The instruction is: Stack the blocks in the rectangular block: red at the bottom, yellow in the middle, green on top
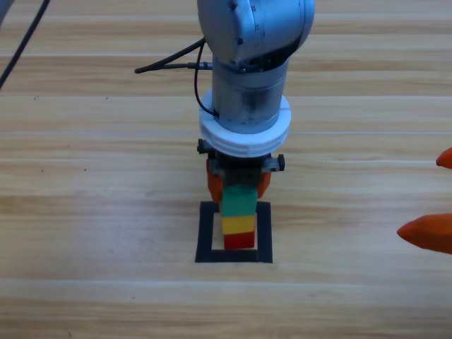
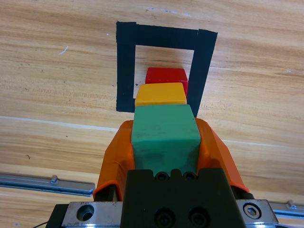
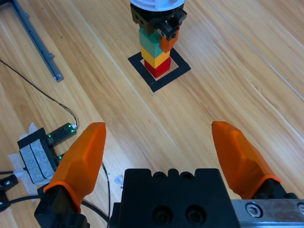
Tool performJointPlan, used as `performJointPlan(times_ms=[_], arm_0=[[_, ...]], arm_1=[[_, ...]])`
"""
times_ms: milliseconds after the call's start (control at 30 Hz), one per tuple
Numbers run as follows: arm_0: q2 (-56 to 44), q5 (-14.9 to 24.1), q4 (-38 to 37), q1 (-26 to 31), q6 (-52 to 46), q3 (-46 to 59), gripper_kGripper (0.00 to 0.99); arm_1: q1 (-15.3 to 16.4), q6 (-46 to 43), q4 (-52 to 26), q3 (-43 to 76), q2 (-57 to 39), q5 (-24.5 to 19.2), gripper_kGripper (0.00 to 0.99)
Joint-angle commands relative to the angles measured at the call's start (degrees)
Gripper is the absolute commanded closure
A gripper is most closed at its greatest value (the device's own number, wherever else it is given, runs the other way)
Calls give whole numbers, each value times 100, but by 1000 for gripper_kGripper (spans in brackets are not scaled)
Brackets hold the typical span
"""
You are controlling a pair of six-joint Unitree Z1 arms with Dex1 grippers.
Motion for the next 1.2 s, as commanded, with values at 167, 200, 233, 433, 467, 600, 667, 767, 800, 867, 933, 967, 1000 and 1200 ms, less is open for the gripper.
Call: performJointPlan(times_ms=[167, 200, 233, 433, 467, 600, 667, 767, 800, 867, 933, 967, 1000, 1200], arm_0=[[253, 14, -39, -113, 59, 3, 533], [218, 40, -39, -104, 68, 3, 215], [192, 67, -30, -104, 85, 3, 91], [183, 155, -13, -86, 208, -23, 0], [192, 163, -13, -86, 217, -32, 0], [165, 181, -13, -86, 217, -23, 0], [148, 181, -13, -86, 208, -23, 0], [121, 181, -21, -86, 200, -32, 0], [121, 181, -21, -86, 200, -32, 0], [121, 190, -21, -86, 200, -32, 0], [121, 199, -21, -86, 200, -32, 0], [121, 199, -21, -86, 200, -41, 0], [130, 207, -21, -86, 191, -41, 0], [104, 278, -4, -95, 208, -366, 0]], arm_1=[[165, 10, -99, 205, -45, -101, 10], [165, 10, -99, 205, -45, -101, 10], [165, 10, -99, 205, -45, -101, 10], [165, 2, -125, 214, -54, -101, 10], [165, 2, -117, 214, -62, -101, 10], [165, 2, -125, 214, -62, -101, 10], [165, 2, -134, 214, -71, -101, 10], [165, 2, -134, 214, -71, -101, 10], [165, 2, -134, 214, -80, -101, 10], [165, 2, -134, 223, -106, -101, 10], [165, 10, -134, 205, -106, -101, 10], [165, 10, -134, 197, -106, -101, 10], [165, 2, -143, 197, -106, -101, 10], [165, 2, -161, 232, -97, -215, 10]])
